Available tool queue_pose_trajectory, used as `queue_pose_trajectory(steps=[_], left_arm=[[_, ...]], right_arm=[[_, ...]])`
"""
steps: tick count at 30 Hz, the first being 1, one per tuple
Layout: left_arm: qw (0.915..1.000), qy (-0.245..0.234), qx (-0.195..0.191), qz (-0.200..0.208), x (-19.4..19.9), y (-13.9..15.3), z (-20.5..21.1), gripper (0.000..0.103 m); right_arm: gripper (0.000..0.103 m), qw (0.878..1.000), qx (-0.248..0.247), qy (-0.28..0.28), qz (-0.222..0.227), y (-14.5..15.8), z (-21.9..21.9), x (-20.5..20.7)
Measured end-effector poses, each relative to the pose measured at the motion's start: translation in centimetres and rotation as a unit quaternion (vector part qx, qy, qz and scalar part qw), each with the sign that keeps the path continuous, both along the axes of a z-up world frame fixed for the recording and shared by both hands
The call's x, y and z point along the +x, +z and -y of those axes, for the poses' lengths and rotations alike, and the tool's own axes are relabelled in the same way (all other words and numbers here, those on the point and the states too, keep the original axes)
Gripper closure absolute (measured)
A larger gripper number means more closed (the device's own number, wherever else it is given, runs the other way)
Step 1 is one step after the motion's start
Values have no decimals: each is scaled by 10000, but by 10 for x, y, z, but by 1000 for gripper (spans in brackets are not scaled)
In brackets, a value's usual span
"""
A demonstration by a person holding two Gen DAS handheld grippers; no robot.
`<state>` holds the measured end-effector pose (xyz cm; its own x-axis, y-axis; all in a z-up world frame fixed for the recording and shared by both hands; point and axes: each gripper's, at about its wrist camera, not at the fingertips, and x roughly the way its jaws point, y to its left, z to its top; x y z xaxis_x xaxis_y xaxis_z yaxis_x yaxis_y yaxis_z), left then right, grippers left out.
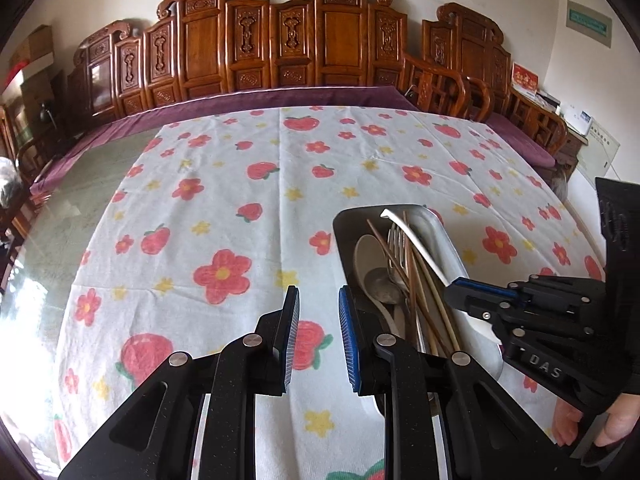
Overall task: Organize utensils
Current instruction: 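Lower the white plastic spoon into the tray and open the right gripper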
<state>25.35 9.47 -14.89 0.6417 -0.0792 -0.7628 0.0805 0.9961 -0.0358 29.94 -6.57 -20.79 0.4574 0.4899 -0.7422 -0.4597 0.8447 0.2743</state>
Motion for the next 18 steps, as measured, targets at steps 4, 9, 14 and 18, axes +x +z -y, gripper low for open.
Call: queue_pose_trajectory(steps=[4, 9, 14, 18], left_arm=[[10000, 30, -15, 5, -2, -1, -4, 84], [10000, 47, -19, -9, -5, -3, -6, 84], [10000, 72, -12, 13, -8, -2, -7, 84], [9999, 97, -30, 36, -11, 1, -6, 84]], right_arm=[[95, 9999, 14, -9, -170, -11, -6, 5], [93, 9997, -21, -8, -236, -21, -10, 4], [92, 9999, -60, 56, -132, -20, -10, 0], [92, 10000, -34, 52, -43, -14, -5, -3]])
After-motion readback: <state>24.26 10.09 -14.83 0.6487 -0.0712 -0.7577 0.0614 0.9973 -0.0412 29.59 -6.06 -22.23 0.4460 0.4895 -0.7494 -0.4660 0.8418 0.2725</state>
